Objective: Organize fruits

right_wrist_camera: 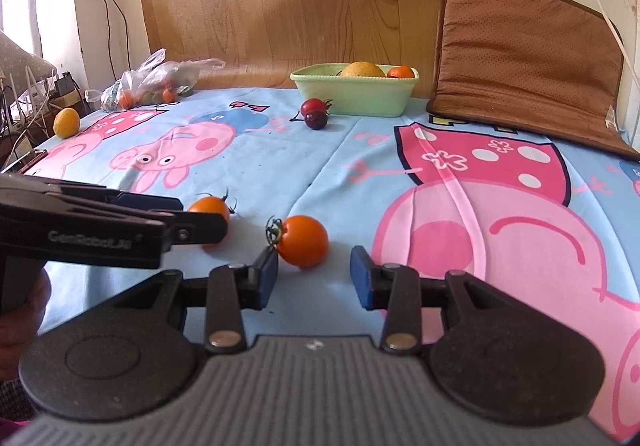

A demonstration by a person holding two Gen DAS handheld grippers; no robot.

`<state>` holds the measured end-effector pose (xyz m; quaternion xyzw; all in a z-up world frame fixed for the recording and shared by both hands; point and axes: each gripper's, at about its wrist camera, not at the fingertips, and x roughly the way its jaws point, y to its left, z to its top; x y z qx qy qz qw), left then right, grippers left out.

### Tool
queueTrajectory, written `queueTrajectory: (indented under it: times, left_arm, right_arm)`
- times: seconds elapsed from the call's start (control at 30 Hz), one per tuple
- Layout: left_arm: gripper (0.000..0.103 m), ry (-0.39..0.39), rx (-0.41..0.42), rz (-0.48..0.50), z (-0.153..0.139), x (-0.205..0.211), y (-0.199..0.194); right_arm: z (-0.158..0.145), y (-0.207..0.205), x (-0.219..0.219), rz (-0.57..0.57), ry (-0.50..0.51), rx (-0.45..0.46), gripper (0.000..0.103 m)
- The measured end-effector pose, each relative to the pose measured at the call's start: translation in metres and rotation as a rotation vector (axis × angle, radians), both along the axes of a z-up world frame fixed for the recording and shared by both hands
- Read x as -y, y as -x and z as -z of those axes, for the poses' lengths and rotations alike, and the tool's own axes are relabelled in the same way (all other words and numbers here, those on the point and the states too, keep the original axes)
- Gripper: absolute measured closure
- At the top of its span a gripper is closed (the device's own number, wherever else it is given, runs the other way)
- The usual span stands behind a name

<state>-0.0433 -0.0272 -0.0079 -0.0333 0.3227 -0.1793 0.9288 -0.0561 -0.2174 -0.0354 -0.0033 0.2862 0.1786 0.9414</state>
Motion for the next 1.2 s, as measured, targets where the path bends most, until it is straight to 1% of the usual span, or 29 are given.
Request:
queueTrajectory:
  times: [0.13, 0.2, 0.23, 0.27, 0.33, 0.43, 0.5, 0.57, 0.63, 0.7, 0.8, 0.93, 1.03, 1.1, 1.13, 1.17, 1.2]
  left_arm:
    - [0.046, -0.042, 0.021, 0.022, 0.001, 0.007, -0.001]
    - [0.068, -0.065, 0.034, 0.05, 0.001, 0.014, -0.001]
    - [0.072, -0.077, 0.036, 0.06, 0.0, 0.017, -0.002]
    - [0.072, -0.085, 0.037, 0.069, -0.001, 0.019, -0.004]
    - [0.072, -0.082, 0.034, 0.082, -0.006, 0.019, -0.01]
    - [0.072, -0.074, 0.055, 0.094, -0.022, 0.015, -0.025]
    - [0.072, -0.069, 0.065, 0.093, -0.036, 0.012, -0.043]
    - [0.072, -0.058, 0.069, 0.096, -0.048, 0.012, -0.066]
    - [0.072, -0.067, 0.088, 0.093, -0.058, 0.014, -0.091]
    - [0.072, -0.088, 0.109, 0.076, -0.067, 0.017, -0.122]
    - [0.072, -0.069, 0.106, 0.049, -0.077, 0.018, -0.174]
    - [0.072, -0.071, 0.101, 0.018, -0.074, 0.018, -0.23]
    - [0.071, -0.094, 0.073, 0.01, -0.059, 0.023, -0.259]
    - [0.071, -0.117, 0.048, -0.002, -0.048, 0.027, -0.271]
    - [0.066, -0.13, 0.042, -0.005, -0.044, 0.029, -0.274]
    - [0.059, -0.139, 0.043, -0.016, -0.043, 0.03, -0.275]
    - [0.057, -0.134, 0.053, -0.026, -0.044, 0.027, -0.273]
  right_arm:
    - [0.001, 0.0, -0.002, -0.01, 0.01, 0.02, 0.06]
    - [0.002, -0.002, -0.003, -0.022, 0.018, 0.031, 0.06]
    - [0.002, -0.002, -0.003, -0.032, 0.024, 0.034, 0.065]
    - [0.002, -0.003, -0.004, -0.046, 0.033, 0.038, 0.073]
    - [-0.001, -0.008, -0.005, -0.059, 0.044, 0.041, 0.072]
    - [-0.009, -0.022, -0.001, -0.065, 0.008, 0.043, 0.072]
    - [-0.015, -0.038, 0.001, -0.064, -0.015, 0.049, 0.072]
    - [-0.023, -0.058, 0.003, -0.06, -0.036, 0.062, 0.072]
    - [-0.032, -0.082, 0.005, -0.048, -0.059, 0.088, 0.072]
    - [-0.041, -0.11, 0.006, -0.033, -0.079, 0.11, 0.072]
    - [-0.051, -0.155, 0.008, 0.002, -0.087, 0.151, 0.072]
    - [-0.046, -0.207, 0.01, 0.034, -0.078, 0.151, 0.072]
    - [-0.035, -0.232, 0.009, 0.05, -0.05, 0.137, 0.072]
    - [-0.029, -0.241, 0.011, 0.059, -0.049, 0.121, 0.071]
    - [-0.028, -0.242, 0.012, 0.066, -0.054, 0.123, 0.071]
    - [-0.028, -0.24, 0.014, 0.072, -0.059, 0.132, 0.071]
    - [-0.031, -0.237, 0.016, 0.075, -0.06, 0.142, 0.071]
